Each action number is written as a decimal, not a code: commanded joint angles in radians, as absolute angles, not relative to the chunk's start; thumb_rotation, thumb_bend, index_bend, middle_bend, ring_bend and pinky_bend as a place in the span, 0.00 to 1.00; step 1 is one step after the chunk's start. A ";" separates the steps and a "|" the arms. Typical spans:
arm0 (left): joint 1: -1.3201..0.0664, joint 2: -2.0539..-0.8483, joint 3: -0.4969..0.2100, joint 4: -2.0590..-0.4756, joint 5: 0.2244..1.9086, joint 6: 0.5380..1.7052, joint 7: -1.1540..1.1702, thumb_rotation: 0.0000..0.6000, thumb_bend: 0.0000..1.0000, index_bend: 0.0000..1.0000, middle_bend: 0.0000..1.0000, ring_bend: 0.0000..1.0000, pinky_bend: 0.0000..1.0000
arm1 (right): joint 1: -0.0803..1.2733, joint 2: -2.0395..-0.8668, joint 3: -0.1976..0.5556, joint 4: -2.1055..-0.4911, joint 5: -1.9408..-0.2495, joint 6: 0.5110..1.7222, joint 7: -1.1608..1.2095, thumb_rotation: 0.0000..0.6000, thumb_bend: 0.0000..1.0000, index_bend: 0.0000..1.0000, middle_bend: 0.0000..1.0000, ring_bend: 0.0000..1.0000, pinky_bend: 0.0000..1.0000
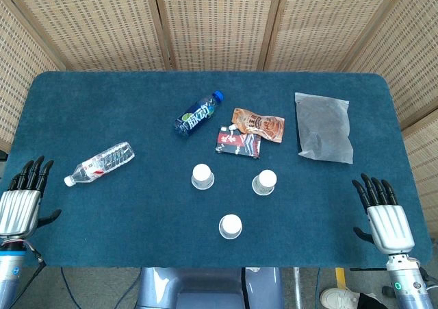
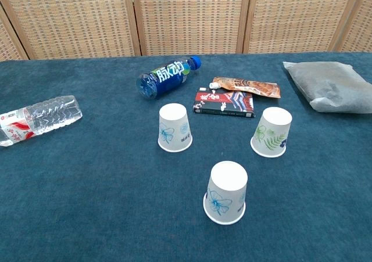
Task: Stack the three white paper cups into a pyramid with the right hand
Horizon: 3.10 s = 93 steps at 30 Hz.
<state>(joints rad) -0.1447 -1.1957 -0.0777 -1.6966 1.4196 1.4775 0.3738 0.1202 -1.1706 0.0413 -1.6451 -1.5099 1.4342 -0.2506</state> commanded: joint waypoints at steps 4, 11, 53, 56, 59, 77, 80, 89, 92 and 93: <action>-0.143 -1.192 -0.077 -1.698 1.420 1.478 0.366 1.00 0.12 0.02 0.00 0.00 0.17 | 0.118 -1.170 0.040 -1.646 -1.510 1.435 -0.250 1.00 0.15 0.09 0.00 0.00 0.05; -0.139 -1.183 -0.072 -1.708 1.425 1.480 0.358 1.00 0.12 0.02 0.00 0.00 0.17 | 0.114 -1.164 0.035 -1.650 -1.526 1.445 -0.236 1.00 0.15 0.09 0.00 0.00 0.05; -0.142 -1.181 -0.069 -1.719 1.426 1.474 0.361 1.00 0.13 0.02 0.00 0.00 0.17 | 0.119 -1.185 0.036 -1.622 -1.574 1.468 -0.198 1.00 0.15 0.17 0.00 0.00 0.07; -0.141 -1.178 -0.071 -1.721 1.424 1.475 0.355 1.00 0.13 0.02 0.00 0.00 0.17 | 0.123 -1.193 0.033 -1.614 -1.603 1.481 -0.167 1.00 0.15 0.22 0.00 0.00 0.10; -0.141 -1.174 -0.073 -1.721 1.420 1.476 0.348 1.00 0.13 0.02 0.00 0.00 0.17 | 0.134 -1.201 0.026 -1.605 -1.643 1.488 -0.112 1.00 0.15 0.25 0.00 0.00 0.11; -0.140 -1.173 -0.073 -1.723 1.424 1.480 0.346 1.00 0.13 0.02 0.00 0.00 0.17 | 0.323 -1.283 0.003 -1.749 -1.761 1.247 -0.102 1.00 0.15 0.34 0.00 0.00 0.13; -0.140 -1.174 -0.076 -1.721 1.422 1.482 0.347 1.00 0.13 0.02 0.00 0.00 0.17 | 0.349 -1.308 0.016 -1.760 -1.743 1.210 -0.120 1.00 0.15 0.34 0.00 0.00 0.13; -0.139 -1.168 -0.082 -1.718 1.416 1.485 0.326 1.00 0.13 0.02 0.00 0.00 0.17 | 0.401 -1.360 0.048 -1.785 -1.658 1.133 -0.173 1.00 0.15 0.34 0.00 0.00 0.13; -0.137 -1.164 -0.082 -1.720 1.416 1.485 0.317 1.00 0.13 0.02 0.00 0.00 0.17 | 0.410 -1.372 0.052 -1.789 -1.637 1.119 -0.190 1.00 0.15 0.34 0.00 0.00 0.13; -0.137 -1.163 -0.082 -1.720 1.416 1.485 0.316 1.00 0.13 0.02 0.00 0.00 0.17 | 0.412 -1.376 0.051 -1.790 -1.630 1.115 -0.195 1.00 0.15 0.34 0.00 0.00 0.13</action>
<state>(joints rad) -0.1372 -1.1634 -0.0819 -1.7204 1.4163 1.4846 0.3159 0.4086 -1.3715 0.0497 -1.7878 -1.6355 1.1202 -0.1896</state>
